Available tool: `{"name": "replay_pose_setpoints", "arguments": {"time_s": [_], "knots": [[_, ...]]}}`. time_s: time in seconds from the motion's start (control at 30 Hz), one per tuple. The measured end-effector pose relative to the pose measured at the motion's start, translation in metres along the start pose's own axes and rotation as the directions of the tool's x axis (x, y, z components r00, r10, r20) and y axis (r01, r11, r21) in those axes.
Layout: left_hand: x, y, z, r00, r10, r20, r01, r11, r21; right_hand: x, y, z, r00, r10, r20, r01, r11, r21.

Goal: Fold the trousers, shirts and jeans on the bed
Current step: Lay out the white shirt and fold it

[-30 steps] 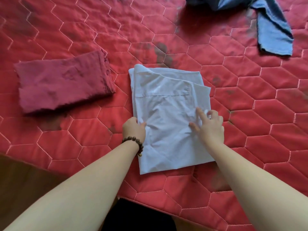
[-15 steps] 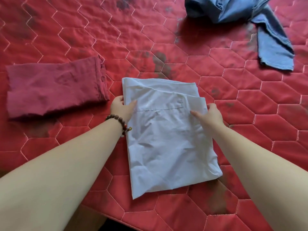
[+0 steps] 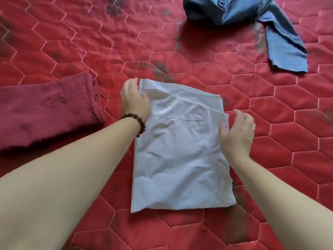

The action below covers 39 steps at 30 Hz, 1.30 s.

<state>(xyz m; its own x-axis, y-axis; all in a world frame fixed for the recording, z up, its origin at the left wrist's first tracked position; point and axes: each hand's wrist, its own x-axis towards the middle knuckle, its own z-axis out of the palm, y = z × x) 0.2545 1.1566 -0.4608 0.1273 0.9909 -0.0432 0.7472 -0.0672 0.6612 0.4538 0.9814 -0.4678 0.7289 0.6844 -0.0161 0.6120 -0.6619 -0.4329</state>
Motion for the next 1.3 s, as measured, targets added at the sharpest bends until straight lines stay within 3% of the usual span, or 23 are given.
{"name": "replay_pose_setpoints", "arguments": {"time_s": [0.07,0.1,0.17,0.23,0.33,0.43,0.53,0.7,0.8,0.87,0.93,1.0,1.2,1.3], "knots": [[-0.013,0.002,0.013,0.940,0.296,0.169,-0.331,0.909,0.253,-0.003,-0.019,0.010,0.969,-0.245,0.021,0.246,0.967,-0.064],[-0.019,0.002,0.022,0.883,0.364,0.297,-0.454,0.824,0.340,-0.003,-0.030,0.019,0.931,-0.350,0.100,0.357,0.932,-0.066],[-0.024,-0.002,0.040,0.828,0.336,0.449,-0.536,0.712,0.454,-0.002,-0.053,0.043,0.826,-0.478,0.300,0.517,0.854,-0.063],[-0.021,-0.010,0.051,0.837,0.255,0.484,-0.503,0.706,0.498,0.002,-0.065,0.068,0.755,-0.505,0.417,0.585,0.807,-0.082],[-0.017,-0.025,0.062,0.837,0.238,0.494,-0.496,0.710,0.499,0.007,-0.055,0.088,0.745,-0.492,0.450,0.608,0.779,-0.154],[-0.019,-0.032,0.067,0.845,0.292,0.449,-0.508,0.703,0.499,0.015,-0.024,0.080,0.804,-0.439,0.401,0.559,0.788,-0.259],[-0.021,-0.033,0.067,0.850,0.279,0.448,-0.499,0.698,0.513,0.025,0.007,0.059,0.889,-0.292,0.352,0.408,0.853,-0.325],[-0.012,-0.015,0.054,0.836,0.149,0.528,-0.427,0.782,0.455,0.028,0.006,0.037,0.911,-0.143,0.387,0.324,0.827,-0.458],[-0.045,-0.008,0.035,0.902,0.257,0.348,-0.403,0.791,0.460,0.001,-0.014,0.030,0.920,-0.274,0.281,0.364,0.863,-0.350],[-0.095,-0.011,0.031,0.856,0.366,0.364,-0.499,0.767,0.403,-0.035,-0.023,0.035,0.852,-0.455,0.258,0.506,0.841,-0.190],[-0.136,-0.023,0.032,0.787,0.381,0.485,-0.588,0.699,0.406,-0.071,-0.024,0.047,0.790,-0.550,0.273,0.594,0.797,-0.113],[-0.152,-0.040,0.036,0.766,0.294,0.572,-0.596,0.659,0.460,-0.091,-0.022,0.056,0.766,-0.545,0.340,0.606,0.789,-0.100],[-0.147,-0.060,0.036,0.801,0.252,0.544,-0.553,0.658,0.510,-0.079,0.010,0.048,0.726,-0.491,0.482,0.643,0.733,-0.222],[-0.150,-0.073,0.024,0.795,0.232,0.561,-0.549,0.669,0.501,-0.073,0.037,0.032,0.776,-0.384,0.500,0.575,0.755,-0.314]]}}
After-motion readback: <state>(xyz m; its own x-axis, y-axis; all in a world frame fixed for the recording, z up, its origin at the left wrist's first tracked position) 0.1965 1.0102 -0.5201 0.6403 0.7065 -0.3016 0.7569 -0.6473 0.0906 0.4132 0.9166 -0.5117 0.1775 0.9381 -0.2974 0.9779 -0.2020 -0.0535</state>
